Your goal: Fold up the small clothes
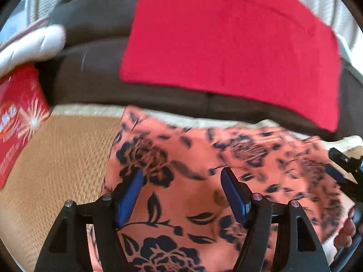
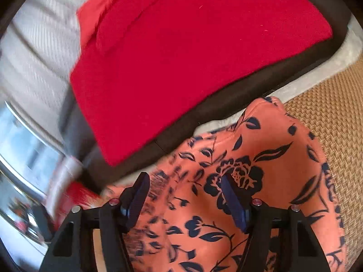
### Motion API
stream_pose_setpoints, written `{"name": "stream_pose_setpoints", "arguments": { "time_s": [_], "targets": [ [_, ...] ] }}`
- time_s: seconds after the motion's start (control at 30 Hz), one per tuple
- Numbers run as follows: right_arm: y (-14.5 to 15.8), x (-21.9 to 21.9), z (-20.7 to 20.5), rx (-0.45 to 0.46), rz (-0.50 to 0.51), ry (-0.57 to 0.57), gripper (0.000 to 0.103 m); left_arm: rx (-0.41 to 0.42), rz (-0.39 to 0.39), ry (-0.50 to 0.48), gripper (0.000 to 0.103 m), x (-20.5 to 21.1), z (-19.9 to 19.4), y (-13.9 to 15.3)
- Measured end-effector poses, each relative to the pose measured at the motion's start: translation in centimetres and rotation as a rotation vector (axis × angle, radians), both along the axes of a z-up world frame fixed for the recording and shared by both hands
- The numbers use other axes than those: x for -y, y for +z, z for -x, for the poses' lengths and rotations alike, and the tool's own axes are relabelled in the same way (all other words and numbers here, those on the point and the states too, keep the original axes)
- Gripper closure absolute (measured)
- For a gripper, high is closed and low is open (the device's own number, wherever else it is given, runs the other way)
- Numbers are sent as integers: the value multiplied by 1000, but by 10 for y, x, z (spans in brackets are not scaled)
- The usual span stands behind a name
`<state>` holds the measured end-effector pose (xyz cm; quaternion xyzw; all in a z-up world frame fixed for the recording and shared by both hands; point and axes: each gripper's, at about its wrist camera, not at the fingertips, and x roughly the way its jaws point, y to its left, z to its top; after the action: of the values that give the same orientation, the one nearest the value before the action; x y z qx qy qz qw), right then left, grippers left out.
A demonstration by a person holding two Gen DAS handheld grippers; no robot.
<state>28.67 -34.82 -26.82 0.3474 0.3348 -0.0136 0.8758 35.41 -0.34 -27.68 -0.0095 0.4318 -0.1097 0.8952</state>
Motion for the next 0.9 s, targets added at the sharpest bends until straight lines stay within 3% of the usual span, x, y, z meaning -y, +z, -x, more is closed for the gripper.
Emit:
{"name": "stream_pose_setpoints", "arguments": {
  "time_s": [0.1, 0.17, 0.23, 0.37, 0.47, 0.6, 0.67, 0.7, 0.77, 0.9],
  "targets": [
    [-14, -14, -14, -89, 155, 8, 37, -84, -68, 55, 31, -1, -4, -34],
    [-41, -10, -25, -195, 195, 16, 44, -72, -158, 38, 30, 10, -2, -44],
    [-38, -11, -20, -177, 232, 17, 49, -59, -200, 23, 30, 19, 4, -42],
    [-18, -6, 7, -139, 138, 6, 48, -19, -139, 16, 30, 17, 26, -23],
    [2, -12, 33, -113, 197, -4, 48, 37, -113, 30, 29, 14, 46, -9],
    [-9, -11, 53, -154, 130, -18, 48, -64, -183, 40, 26, 18, 49, -38],
    [-29, -6, 50, -248, 87, -12, 51, -61, -242, 40, 26, 21, 48, -46],
    [-29, -6, 53, -224, 87, -8, 51, -58, -246, 35, 26, 23, 52, -43],
    [-19, -3, 61, -218, 82, 2, 51, -57, -161, 37, 26, 14, 62, -30],
    [0, 10, 102, -117, -3, -17, 50, -20, -30, 93, 26, -24, 96, -9]
  ]
}}
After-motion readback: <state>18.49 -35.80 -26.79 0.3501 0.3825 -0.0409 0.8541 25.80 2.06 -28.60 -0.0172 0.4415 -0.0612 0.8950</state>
